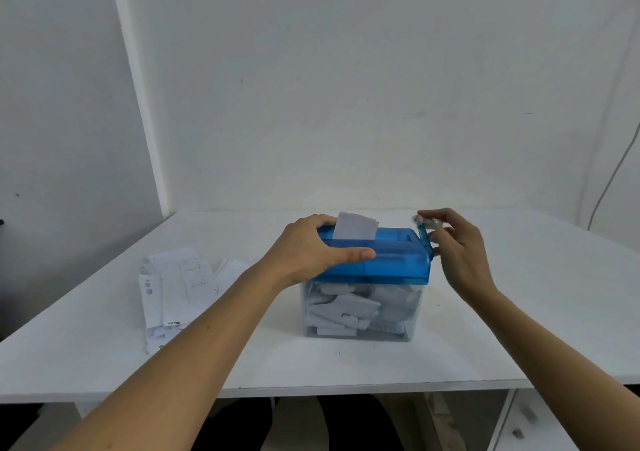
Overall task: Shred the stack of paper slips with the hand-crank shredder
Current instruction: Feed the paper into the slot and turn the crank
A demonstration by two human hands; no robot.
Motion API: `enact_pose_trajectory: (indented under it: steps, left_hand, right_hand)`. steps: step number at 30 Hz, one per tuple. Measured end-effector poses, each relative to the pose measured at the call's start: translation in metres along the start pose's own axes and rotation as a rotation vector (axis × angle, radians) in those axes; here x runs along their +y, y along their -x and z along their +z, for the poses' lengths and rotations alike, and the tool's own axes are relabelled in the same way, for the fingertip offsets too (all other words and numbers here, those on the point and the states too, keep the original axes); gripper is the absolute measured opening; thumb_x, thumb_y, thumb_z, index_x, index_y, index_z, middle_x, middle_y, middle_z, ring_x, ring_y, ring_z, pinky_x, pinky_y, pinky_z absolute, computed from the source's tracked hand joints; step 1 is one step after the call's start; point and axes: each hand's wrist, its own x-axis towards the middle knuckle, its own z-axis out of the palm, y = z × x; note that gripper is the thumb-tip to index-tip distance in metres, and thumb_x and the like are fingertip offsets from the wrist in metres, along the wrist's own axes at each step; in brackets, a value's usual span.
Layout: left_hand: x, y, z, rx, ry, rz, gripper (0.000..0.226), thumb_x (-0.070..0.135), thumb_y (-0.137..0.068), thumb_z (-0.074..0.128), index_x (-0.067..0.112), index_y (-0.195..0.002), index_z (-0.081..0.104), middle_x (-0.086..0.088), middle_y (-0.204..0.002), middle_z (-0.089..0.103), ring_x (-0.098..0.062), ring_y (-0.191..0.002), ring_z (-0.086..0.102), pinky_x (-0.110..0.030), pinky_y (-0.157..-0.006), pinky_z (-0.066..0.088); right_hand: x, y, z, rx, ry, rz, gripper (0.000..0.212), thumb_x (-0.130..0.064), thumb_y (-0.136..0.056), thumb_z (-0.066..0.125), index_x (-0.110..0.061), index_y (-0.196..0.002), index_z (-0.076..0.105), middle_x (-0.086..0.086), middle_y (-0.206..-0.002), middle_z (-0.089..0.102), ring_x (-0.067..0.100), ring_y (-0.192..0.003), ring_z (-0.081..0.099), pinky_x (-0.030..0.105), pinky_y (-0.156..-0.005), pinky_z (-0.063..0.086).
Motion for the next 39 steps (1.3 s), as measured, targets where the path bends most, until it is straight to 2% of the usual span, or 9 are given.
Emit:
enact_pose_trajectory:
  steps: [6, 10, 13, 17, 19, 24, 27, 32, 39]
  left_hand:
    - [0.000, 0.000, 0.001, 0.007, -0.005, -0.007, 0.098, 0.081, -0.045, 0.071, 0.031, -0.128, 0.059, 0.019, -0.115, 0.061, -0.001, -0.100, 0.058, -0.015, -0.075, 0.047]
    - [-0.002, 0.002, 0.004, 0.045, -0.010, 0.006, 0.094, 0.083, -0.046, 0.070, 0.032, -0.125, 0.061, 0.020, -0.118, 0.061, -0.001, -0.106, 0.057, -0.015, -0.079, 0.045]
    - [-0.002, 0.002, 0.004, 0.051, -0.020, 0.010, 0.093, 0.082, -0.047, 0.071, 0.032, -0.126, 0.061, 0.021, -0.118, 0.060, 0.000, -0.106, 0.056, -0.014, -0.078, 0.045]
    - [0.000, 0.001, 0.002, 0.020, -0.062, -0.009, 0.096, 0.080, -0.048, 0.070, 0.033, -0.130, 0.059, 0.018, -0.123, 0.056, -0.004, -0.111, 0.053, -0.017, -0.083, 0.042]
    - [0.002, 0.001, 0.001, 0.002, -0.064, -0.015, 0.097, 0.080, -0.047, 0.070, 0.032, -0.130, 0.059, 0.017, -0.124, 0.056, -0.005, -0.113, 0.053, -0.018, -0.085, 0.042]
    - [0.002, -0.001, 0.001, -0.008, -0.061, -0.020, 0.093, 0.075, -0.053, 0.074, 0.030, -0.132, 0.058, 0.016, -0.126, 0.055, -0.004, -0.113, 0.052, -0.019, -0.089, 0.040]
    - [0.003, -0.002, 0.002, -0.002, -0.058, -0.022, 0.097, 0.076, -0.049, 0.074, 0.029, -0.133, 0.058, 0.017, -0.125, 0.054, -0.004, -0.113, 0.051, -0.018, -0.089, 0.039]
    - [0.003, -0.003, 0.002, -0.019, -0.047, -0.034, 0.081, 0.065, -0.063, 0.083, 0.029, -0.132, 0.058, 0.016, -0.124, 0.056, -0.003, -0.110, 0.053, -0.014, -0.083, 0.040]
    - [0.005, -0.001, 0.001, -0.035, -0.053, -0.037, 0.099, 0.078, -0.048, 0.073, 0.031, -0.133, 0.056, 0.017, -0.125, 0.056, -0.003, -0.109, 0.055, -0.013, -0.080, 0.041]
  right_hand:
    - [0.019, 0.033, -0.010, -0.319, 0.351, 0.011, 0.029, -0.012, -0.095, 0.063, -0.021, -0.123, 0.064, -0.013, -0.109, 0.066, 0.001, -0.090, 0.061, 0.026, -0.084, 0.055]
    - [0.021, 0.063, -0.011, -0.453, 0.307, 0.032, 0.023, -0.021, -0.098, 0.062, -0.034, -0.117, 0.063, -0.028, -0.102, 0.064, -0.012, -0.089, 0.062, 0.007, -0.077, 0.050]
    - [0.010, 0.065, -0.025, -0.525, 0.332, 0.029, 0.009, -0.027, -0.095, 0.060, -0.025, -0.091, 0.068, -0.015, -0.077, 0.069, 0.006, -0.067, 0.063, 0.023, -0.063, 0.053]
    - [-0.020, 0.060, -0.055, -0.658, 0.469, -0.070, 0.036, -0.047, -0.079, 0.051, -0.015, -0.064, 0.059, -0.002, -0.055, 0.052, 0.011, -0.048, 0.040, 0.039, -0.051, 0.036]
    - [-0.040, 0.051, -0.068, -0.708, 0.572, -0.156, 0.046, -0.055, -0.084, 0.047, -0.015, -0.066, 0.061, -0.001, -0.056, 0.056, 0.016, -0.049, 0.046, 0.037, -0.051, 0.040]
    - [-0.076, 0.020, -0.083, -0.585, 0.596, -0.222, 0.015, -0.046, -0.072, 0.078, -0.033, -0.072, 0.070, -0.018, -0.074, 0.069, 0.008, -0.074, 0.063, 0.036, -0.064, 0.055]
    - [-0.077, 0.018, -0.083, -0.570, 0.462, -0.201, 0.028, -0.031, -0.069, 0.088, -0.035, -0.084, 0.065, -0.016, -0.086, 0.069, 0.011, -0.082, 0.065, 0.037, -0.071, 0.057]
    - [-0.071, 0.016, -0.084, -0.451, 0.191, -0.255, 0.020, -0.008, -0.076, 0.083, -0.022, -0.085, 0.073, -0.008, -0.084, 0.074, 0.016, -0.081, 0.070, 0.032, -0.079, 0.057]
    - [-0.043, -0.014, -0.051, -0.174, 0.038, -0.136, 0.037, -0.025, -0.087, 0.076, -0.029, -0.117, 0.054, -0.007, -0.109, 0.065, 0.019, -0.086, 0.068, 0.036, -0.068, 0.061]
